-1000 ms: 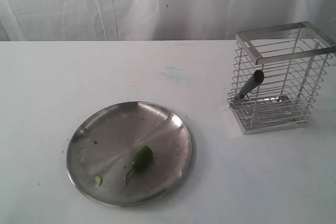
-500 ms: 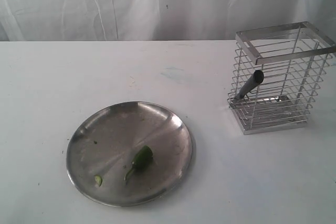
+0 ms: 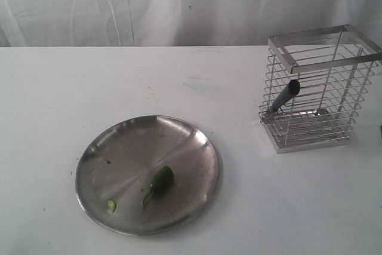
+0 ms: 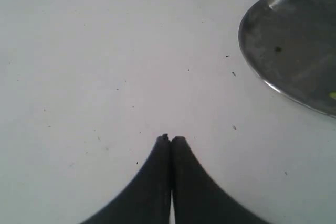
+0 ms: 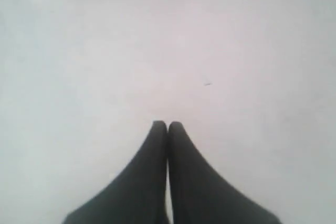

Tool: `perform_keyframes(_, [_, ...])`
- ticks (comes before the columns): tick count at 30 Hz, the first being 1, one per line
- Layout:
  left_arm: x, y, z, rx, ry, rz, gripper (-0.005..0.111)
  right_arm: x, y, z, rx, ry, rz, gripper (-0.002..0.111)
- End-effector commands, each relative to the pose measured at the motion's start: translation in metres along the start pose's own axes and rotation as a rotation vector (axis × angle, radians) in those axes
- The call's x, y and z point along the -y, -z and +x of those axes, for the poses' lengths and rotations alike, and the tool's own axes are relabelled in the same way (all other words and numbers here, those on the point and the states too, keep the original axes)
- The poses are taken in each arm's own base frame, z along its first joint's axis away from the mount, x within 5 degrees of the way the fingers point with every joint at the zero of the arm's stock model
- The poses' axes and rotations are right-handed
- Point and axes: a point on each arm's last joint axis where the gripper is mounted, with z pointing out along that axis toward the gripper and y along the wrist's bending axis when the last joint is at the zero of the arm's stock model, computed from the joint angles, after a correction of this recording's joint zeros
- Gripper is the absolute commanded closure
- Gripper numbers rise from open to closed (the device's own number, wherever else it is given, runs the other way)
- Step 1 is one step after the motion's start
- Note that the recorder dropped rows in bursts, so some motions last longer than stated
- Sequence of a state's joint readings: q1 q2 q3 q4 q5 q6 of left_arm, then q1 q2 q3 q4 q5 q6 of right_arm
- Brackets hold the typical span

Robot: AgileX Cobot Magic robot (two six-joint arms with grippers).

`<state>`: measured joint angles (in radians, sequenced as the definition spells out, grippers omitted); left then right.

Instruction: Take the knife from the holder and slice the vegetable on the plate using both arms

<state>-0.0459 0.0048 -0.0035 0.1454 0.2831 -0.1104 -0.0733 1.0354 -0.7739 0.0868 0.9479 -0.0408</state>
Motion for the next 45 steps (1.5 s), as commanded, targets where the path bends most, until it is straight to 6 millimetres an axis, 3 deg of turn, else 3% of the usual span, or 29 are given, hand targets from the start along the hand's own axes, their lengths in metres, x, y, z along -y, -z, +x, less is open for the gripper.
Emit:
perform_keyframes(1, [0.001, 0.000, 0.001, 0.003, 0.006, 0.009, 0.107, -0.033, 0.010, -0.001, 0.022, 0.139, -0.267, 0.108])
perform_keyframes(7, [0.001, 0.000, 0.001, 0.003, 0.006, 0.009, 0.107, -0.059, 0.041, -0.011, 0.089, 0.260, -0.335, 0.108])
perform_keyframes(13, [0.001, 0.000, 0.001, 0.003, 0.006, 0.009, 0.107, -0.081, 0.040, -0.041, 0.064, 0.320, -0.289, 0.108])
perform_keyframes(19, [0.001, 0.000, 0.001, 0.003, 0.006, 0.009, 0.107, -0.085, 0.043, -0.062, 0.214, 0.278, -0.270, 0.108])
perform_keyframes(22, [0.001, 0.000, 0.001, 0.003, 0.006, 0.009, 0.107, -0.084, 0.043, -0.063, 0.244, 0.357, -0.259, 0.107])
perform_keyframes(24, [0.001, 0.000, 0.001, 0.003, 0.006, 0.009, 0.107, -0.084, 0.043, -0.063, 0.248, 0.407, -0.253, 0.102])
perform_keyframes(31, [0.001, 0.000, 0.001, 0.003, 0.006, 0.009, 0.107, -0.089, 0.042, -0.064, 0.213, 0.327, -0.307, 0.056])
perform_keyframes(34, [0.001, 0.000, 0.001, 0.003, 0.006, 0.009, 0.107, -0.094, 0.034, -0.066, 0.133, 0.268, -0.339, 0.055])
perform_keyframes(40, [0.001, 0.000, 0.001, 0.003, 0.006, 0.009, 0.107, -0.102, -0.003, -0.082, 0.008, 0.196, -0.322, 0.055])
perform_keyframes(45, [0.001, 0.000, 0.001, 0.003, 0.006, 0.009, 0.107, -0.104, -0.022, -0.090, -0.002, 0.186, -0.307, 0.055])
